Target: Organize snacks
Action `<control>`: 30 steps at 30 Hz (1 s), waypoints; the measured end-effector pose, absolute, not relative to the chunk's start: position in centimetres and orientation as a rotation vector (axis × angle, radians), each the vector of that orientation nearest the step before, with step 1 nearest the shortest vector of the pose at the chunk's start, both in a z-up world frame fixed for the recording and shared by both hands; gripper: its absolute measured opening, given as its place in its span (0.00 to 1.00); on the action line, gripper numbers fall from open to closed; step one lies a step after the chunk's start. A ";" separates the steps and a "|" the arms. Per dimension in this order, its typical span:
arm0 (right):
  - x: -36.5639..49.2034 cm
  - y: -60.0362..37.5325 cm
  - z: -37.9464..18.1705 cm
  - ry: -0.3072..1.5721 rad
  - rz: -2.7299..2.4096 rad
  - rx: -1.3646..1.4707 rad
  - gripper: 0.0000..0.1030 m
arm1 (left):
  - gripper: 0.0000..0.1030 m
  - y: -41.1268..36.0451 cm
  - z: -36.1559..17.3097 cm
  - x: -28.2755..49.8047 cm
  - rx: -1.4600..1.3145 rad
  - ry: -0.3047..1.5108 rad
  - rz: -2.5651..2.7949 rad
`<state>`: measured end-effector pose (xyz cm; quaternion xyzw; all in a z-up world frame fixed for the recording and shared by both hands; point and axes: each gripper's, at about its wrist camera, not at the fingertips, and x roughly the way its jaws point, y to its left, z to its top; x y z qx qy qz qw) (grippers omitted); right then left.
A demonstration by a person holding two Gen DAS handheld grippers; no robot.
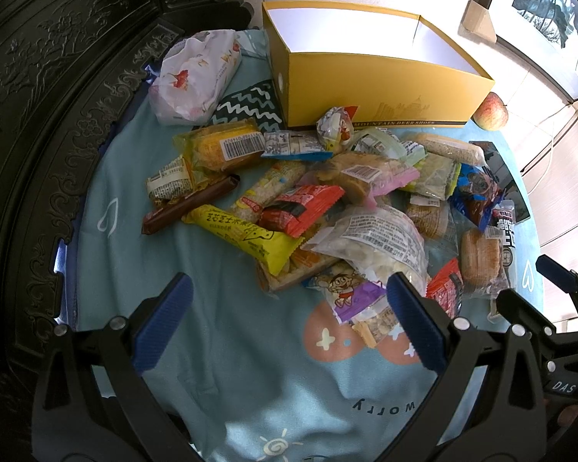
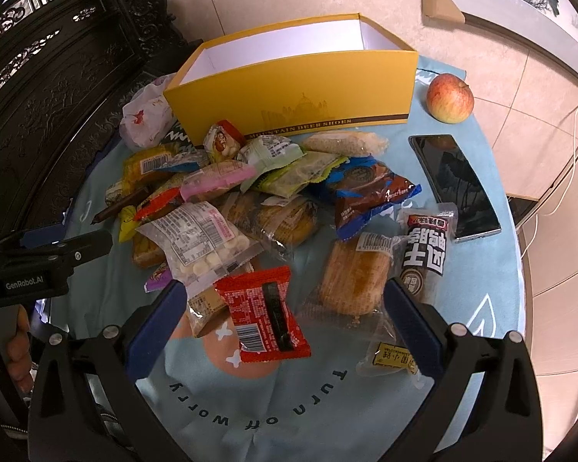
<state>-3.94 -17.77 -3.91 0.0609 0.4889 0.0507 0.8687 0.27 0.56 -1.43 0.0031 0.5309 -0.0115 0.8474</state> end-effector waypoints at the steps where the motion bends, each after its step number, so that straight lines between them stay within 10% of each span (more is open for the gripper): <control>1: -3.9 -17.8 -3.9 1.023 0.106 0.127 0.99 | 0.98 0.6 -1.5 0.2 0.006 1.120 -0.024; 30: -3.6 -24.0 -6.1 1.123 -0.036 0.140 0.99 | 0.98 2.2 -4.1 2.0 0.043 1.159 -0.019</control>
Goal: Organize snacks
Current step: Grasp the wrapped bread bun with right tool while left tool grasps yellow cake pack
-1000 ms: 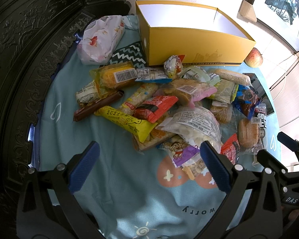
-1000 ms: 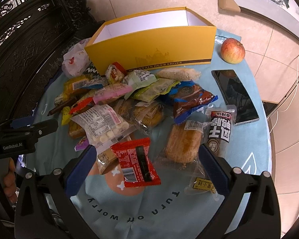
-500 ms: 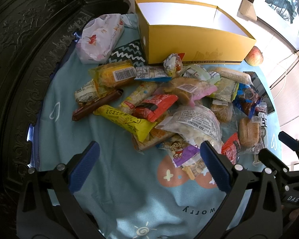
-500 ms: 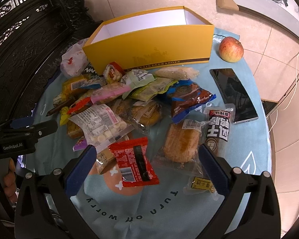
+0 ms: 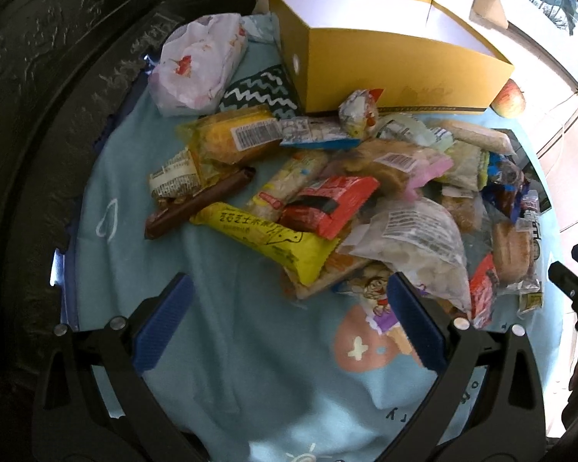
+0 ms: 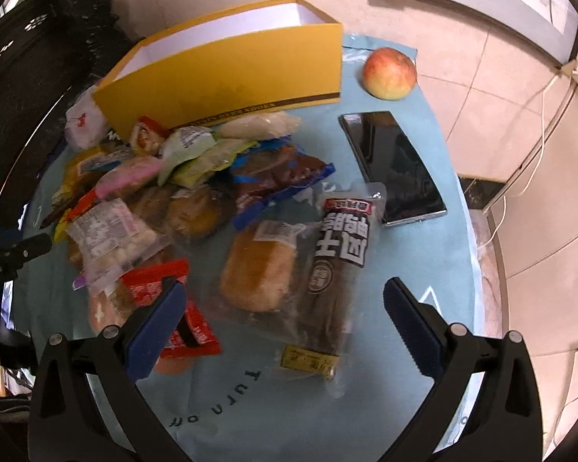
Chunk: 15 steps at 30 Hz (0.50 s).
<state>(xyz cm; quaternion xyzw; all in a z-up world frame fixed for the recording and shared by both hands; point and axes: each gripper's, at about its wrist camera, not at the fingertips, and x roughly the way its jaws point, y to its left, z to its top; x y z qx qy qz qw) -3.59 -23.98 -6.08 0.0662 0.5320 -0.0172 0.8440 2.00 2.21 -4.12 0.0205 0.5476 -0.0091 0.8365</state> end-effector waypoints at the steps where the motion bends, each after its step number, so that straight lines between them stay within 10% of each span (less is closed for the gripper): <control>1: -3.3 -24.1 -6.4 1.132 -0.041 0.146 0.99 | 0.98 2.3 -4.2 2.1 0.041 1.162 -0.020; 12: 0.7 -20.0 -11.3 1.268 0.002 0.023 0.76 | 0.98 3.0 -4.8 3.7 0.047 1.188 -0.019; 15: 1.7 -19.2 -12.6 1.308 0.005 -0.007 0.56 | 0.98 3.7 -4.9 3.9 0.031 1.193 -0.008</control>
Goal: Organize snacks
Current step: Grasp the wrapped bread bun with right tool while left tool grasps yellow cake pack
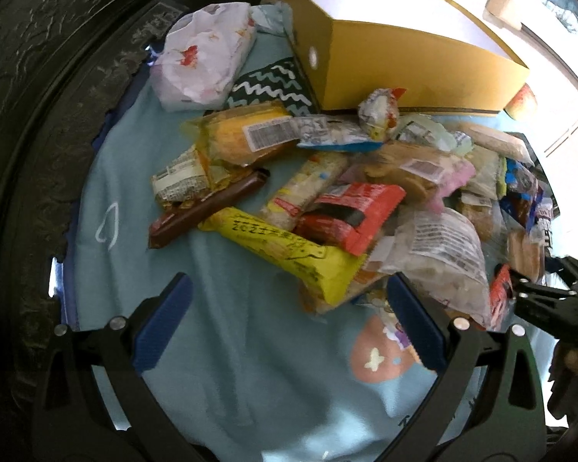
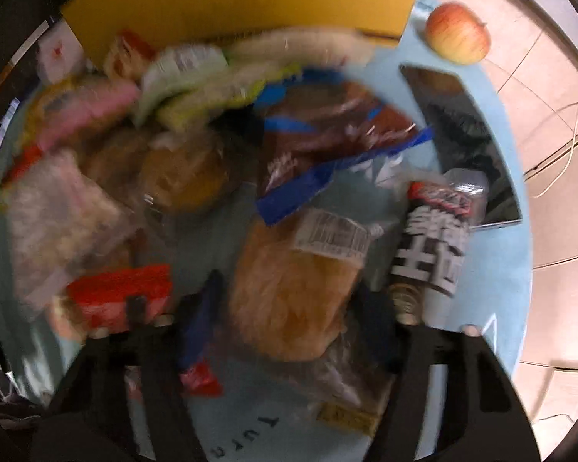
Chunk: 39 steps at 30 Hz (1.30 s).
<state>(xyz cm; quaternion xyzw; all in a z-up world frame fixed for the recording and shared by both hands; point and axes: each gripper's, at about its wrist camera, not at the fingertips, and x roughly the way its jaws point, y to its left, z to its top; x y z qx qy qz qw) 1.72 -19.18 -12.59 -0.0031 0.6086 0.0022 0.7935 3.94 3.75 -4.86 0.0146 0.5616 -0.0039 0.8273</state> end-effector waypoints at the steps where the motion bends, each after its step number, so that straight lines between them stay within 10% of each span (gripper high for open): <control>1: 1.9 -19.0 -12.4 1.308 0.011 -0.011 0.53 | 0.98 4.0 -4.9 4.0 0.026 1.197 -0.005; 28: -2.2 -21.1 -8.4 1.220 0.154 0.287 0.48 | 0.98 8.2 -5.3 8.7 -0.173 1.288 0.082; 39: -1.7 -21.4 -9.2 1.233 0.175 0.321 0.48 | 0.94 6.5 -8.1 16.5 0.198 1.198 0.054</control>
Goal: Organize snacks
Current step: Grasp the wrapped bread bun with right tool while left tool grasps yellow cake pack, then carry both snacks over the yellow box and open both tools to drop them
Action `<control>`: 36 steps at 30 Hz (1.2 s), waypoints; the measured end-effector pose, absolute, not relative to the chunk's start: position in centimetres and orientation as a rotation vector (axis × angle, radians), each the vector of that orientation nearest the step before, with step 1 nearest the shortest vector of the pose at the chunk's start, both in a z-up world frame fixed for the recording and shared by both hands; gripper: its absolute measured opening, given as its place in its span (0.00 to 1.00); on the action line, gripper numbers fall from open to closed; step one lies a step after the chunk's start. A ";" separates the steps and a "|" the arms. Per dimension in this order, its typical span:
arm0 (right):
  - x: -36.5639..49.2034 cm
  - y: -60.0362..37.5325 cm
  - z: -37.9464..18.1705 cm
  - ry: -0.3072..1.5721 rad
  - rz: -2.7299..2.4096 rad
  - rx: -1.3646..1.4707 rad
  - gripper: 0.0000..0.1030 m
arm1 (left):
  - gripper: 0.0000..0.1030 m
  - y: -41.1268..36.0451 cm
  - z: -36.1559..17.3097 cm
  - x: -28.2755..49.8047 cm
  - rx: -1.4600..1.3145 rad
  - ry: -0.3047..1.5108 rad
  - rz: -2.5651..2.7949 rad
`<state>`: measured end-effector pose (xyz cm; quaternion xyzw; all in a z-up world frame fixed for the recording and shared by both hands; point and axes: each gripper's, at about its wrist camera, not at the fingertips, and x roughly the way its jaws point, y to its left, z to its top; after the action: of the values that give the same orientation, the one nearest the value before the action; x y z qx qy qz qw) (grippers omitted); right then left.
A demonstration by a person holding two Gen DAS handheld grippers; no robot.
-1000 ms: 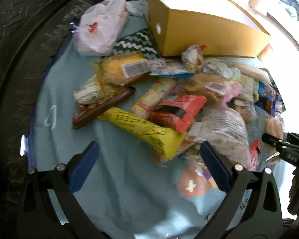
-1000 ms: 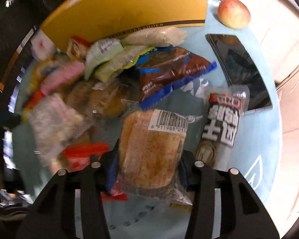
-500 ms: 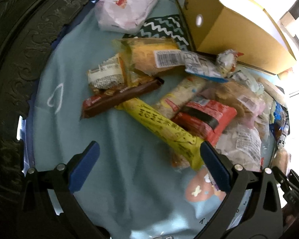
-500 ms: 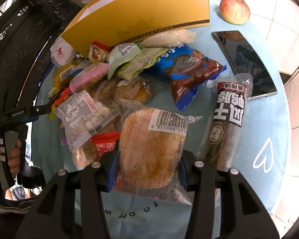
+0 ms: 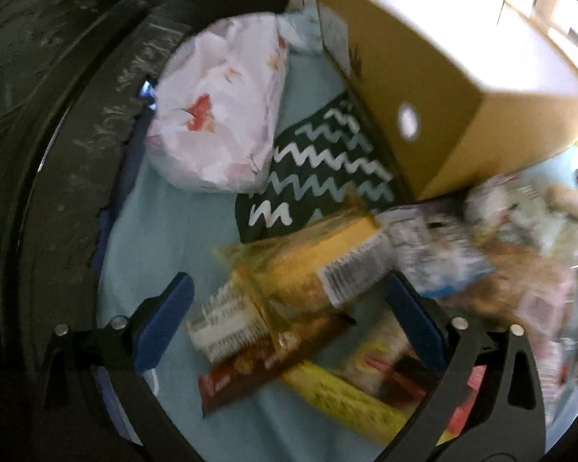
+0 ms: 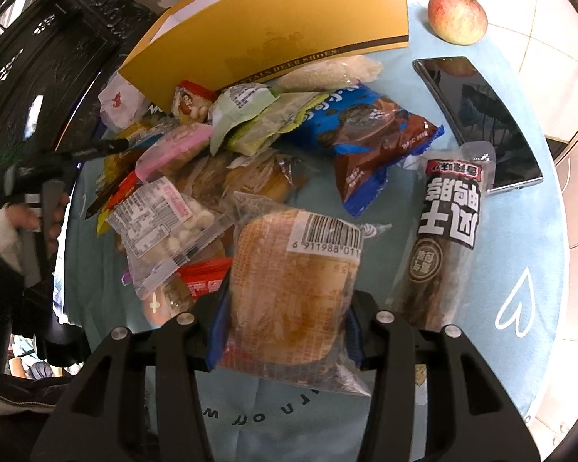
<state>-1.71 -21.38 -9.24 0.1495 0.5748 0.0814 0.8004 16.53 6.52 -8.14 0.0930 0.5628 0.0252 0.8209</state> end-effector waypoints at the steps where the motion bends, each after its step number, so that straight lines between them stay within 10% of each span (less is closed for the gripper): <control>1: -1.6 -21.5 -9.4 1.234 0.174 0.324 0.48 | 0.93 6.6 -8.8 16.9 0.221 1.211 0.052; 8: -0.8 -21.9 -10.6 1.265 0.188 0.348 0.48 | 0.91 5.5 -10.3 19.6 0.338 1.209 -0.040; 18: 0.2 -21.3 -10.7 1.274 0.215 0.352 0.48 | 0.48 3.2 -8.9 21.3 0.438 1.115 -0.099; 36: 1.1 -22.7 -3.4 1.087 0.262 0.391 0.48 | 0.48 6.9 1.8 12.9 0.003 0.991 -0.057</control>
<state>1.10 -22.70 -3.38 0.1841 0.5125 0.1236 0.8296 12.86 6.87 1.78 0.0012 0.4755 -0.0271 0.8793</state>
